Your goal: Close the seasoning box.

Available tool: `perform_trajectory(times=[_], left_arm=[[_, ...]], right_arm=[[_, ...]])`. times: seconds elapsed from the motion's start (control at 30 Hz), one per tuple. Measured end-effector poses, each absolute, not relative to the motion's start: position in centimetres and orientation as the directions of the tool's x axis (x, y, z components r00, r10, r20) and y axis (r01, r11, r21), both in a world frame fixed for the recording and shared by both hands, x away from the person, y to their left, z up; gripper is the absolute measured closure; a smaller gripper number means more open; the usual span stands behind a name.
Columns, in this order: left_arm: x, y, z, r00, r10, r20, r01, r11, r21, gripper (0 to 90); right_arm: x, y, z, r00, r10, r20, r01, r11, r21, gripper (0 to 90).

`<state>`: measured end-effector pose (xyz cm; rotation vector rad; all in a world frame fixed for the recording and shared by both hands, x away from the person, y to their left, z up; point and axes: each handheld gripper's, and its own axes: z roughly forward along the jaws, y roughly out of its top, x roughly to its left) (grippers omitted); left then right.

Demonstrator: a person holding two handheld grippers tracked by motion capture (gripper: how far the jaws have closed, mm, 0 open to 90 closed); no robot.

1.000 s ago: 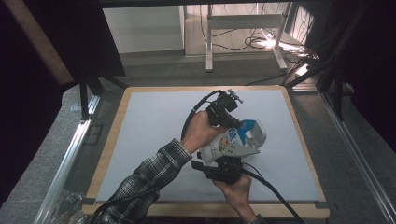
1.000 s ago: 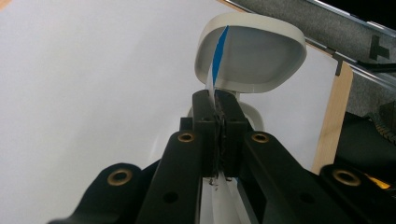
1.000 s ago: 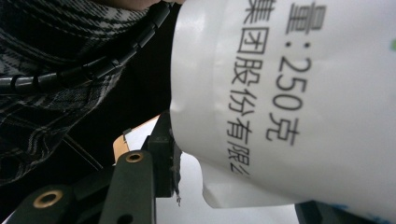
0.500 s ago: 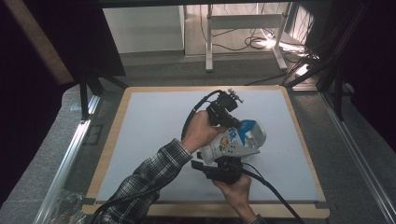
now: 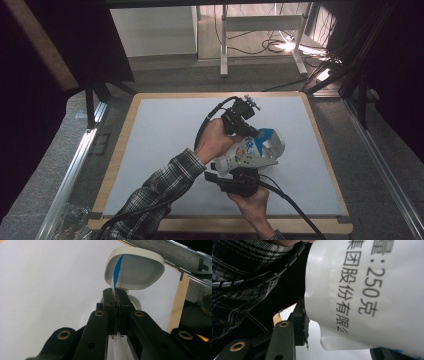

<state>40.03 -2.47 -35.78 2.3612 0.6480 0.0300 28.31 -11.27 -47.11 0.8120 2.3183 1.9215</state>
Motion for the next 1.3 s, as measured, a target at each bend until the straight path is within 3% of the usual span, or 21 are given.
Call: perform_trajectory(times=[1.3], left_arm=[[40.05,-2.65,-35.84,0.878,0.455,-0.147,0.44,-0.649,0.62,88.4]], right_arm=[[28.27,-11.04,-47.24,-0.87,0.392,0.299,0.369,0.116,0.922,55.5]])
